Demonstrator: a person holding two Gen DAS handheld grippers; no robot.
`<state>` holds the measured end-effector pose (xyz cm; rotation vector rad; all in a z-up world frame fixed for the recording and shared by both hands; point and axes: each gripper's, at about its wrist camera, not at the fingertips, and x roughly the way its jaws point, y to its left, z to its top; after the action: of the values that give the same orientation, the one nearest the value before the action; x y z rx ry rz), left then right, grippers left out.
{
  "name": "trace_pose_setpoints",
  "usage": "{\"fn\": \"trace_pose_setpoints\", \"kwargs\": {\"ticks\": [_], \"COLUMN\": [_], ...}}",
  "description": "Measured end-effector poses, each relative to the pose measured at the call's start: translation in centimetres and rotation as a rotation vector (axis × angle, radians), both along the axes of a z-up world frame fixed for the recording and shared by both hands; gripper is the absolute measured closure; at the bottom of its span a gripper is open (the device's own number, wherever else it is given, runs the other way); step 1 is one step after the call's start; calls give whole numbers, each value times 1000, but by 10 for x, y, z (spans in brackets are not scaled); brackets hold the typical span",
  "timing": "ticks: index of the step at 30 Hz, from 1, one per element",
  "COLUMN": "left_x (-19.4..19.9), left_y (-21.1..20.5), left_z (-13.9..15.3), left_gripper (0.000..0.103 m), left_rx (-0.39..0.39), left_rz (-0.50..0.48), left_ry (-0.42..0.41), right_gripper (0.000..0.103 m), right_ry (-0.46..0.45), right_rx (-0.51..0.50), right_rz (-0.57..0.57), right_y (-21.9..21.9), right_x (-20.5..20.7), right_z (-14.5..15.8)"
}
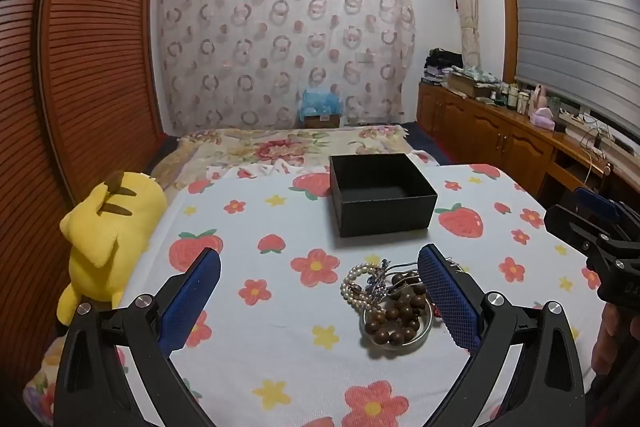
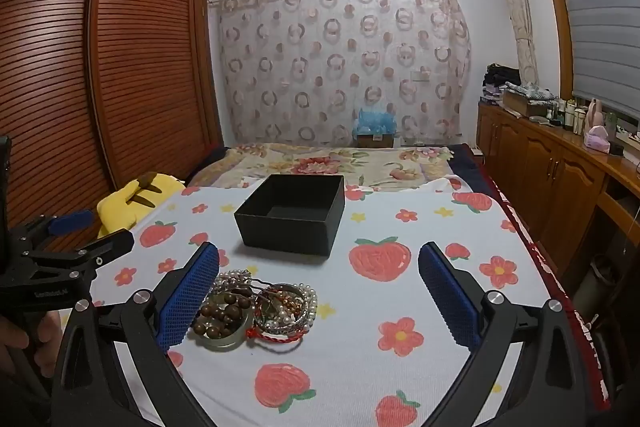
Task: Organize jewelry
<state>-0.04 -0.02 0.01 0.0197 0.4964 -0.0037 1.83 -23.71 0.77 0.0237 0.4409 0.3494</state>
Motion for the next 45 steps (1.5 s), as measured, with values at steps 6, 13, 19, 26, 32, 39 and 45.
{"fn": "trace_pose_setpoints", "kwargs": {"ticks": [6,13,19,26,32,39,45], "left_x": [1,1,1,1,1,1,1], "left_y": [0,0,0,0,0,0,0], "left_z": [0,0,0,0,0,0,0], "left_gripper": [7,7,7,7,7,7,7], "left_rx": [-2,-4,-5,-7,-7,-8,-9], "left_rz": [1,1,1,0,0,0,0], "left_ry": [12,12,12,11,11,10,8], "right_gripper": [2,2,2,2,2,2,2], "right_ry": [-4,-3,-2,0,0,0,0], "right_rx": [-3,-3,1,1,3,4,5], "right_rz": [0,1,0,0,0,0,0], "right_y": [0,0,0,0,-1,-1,-2], "right_x": [0,0,0,1,1,1,1], "right_z": [0,-1,-1,-1,-1,-2,-1]}}
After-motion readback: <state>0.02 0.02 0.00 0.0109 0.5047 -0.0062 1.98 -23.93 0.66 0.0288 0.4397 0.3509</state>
